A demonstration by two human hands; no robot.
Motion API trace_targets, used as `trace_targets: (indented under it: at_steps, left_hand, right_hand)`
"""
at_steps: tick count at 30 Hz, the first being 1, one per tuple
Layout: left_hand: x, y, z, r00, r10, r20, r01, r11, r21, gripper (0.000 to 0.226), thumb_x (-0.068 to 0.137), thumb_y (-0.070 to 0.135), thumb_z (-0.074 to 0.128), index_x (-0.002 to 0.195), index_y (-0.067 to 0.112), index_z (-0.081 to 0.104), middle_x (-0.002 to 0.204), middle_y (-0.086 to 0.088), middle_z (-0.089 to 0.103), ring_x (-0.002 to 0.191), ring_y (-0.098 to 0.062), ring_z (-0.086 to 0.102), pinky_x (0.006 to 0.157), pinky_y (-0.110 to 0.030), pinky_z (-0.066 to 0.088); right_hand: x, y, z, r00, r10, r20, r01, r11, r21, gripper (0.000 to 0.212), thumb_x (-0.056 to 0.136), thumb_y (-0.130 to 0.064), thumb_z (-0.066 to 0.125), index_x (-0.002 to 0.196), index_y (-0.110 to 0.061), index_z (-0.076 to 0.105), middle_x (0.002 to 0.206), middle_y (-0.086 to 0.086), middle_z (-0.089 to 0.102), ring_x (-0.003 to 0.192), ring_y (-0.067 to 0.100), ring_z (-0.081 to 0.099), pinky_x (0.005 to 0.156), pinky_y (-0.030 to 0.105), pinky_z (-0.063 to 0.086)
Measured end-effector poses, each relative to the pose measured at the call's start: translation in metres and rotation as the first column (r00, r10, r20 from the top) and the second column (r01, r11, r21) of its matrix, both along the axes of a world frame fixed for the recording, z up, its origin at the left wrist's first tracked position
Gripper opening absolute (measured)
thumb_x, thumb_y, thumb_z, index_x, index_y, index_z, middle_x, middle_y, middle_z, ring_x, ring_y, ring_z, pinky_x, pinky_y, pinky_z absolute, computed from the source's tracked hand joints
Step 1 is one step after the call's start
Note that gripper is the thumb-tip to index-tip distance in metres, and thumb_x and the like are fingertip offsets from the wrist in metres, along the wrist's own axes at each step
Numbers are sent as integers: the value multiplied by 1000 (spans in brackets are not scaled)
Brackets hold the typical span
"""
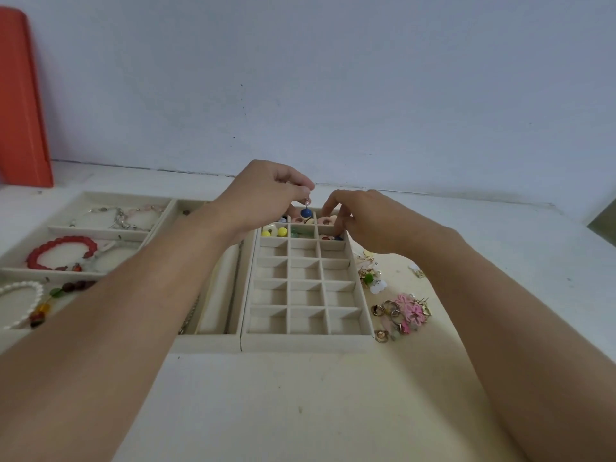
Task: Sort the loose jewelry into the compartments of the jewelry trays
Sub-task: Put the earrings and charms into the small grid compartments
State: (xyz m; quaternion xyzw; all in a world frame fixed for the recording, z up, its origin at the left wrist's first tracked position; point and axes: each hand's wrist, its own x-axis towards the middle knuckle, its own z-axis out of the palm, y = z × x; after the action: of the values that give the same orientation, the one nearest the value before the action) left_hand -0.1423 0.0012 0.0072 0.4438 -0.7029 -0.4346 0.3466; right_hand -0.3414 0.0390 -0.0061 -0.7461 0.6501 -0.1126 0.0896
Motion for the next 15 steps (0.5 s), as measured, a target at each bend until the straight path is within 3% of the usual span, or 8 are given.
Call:
trace_targets:
  at_steps: [3,7,10,15]
  left_hand:
    - [0,0,0,1000,4,2,-4,1000,-3,14,94,13,65,98,20,76,80,7,75,60,-7,67,52,-12,49]
    - [0,-1,0,1000,1,8,-1,1000,-14,14,94,14,65,98,22,76,81,8,75,60,-5,68,53,-13,50]
    - [0,0,0,1000,-2,11,2,1000,-17,15,94,14,65,98,23,76,82,7,76,60,-4,68,53,-12,50]
    - [-1,1,-1,1000,-10,17,10,1000,-14,15,95,13,65,99,22,76,86,4,76,61,-5,68,53,-12,49]
  right_hand:
    - [2,1,0,1000,0,31,1,1000,-23,37,98,-2,42,120,-26,60,92,-10,74,77,-3,59,61,18,40]
    - [7,3,-2,990,45,135,-41,999,-32,33,101,-11,45,125,-27,62,95,-11,75,89,4,67,76,25,50]
    - [8,3,-4,995,48,85,-49,999,17,34,103,-13,46,129,-29,61,102,-9,76,93,8,67,74,22,49]
    - [9,5,-2,998,10,65,-12,999,36,34,104,-20,48,134,-32,59,108,-2,75,96,17,67,86,36,53]
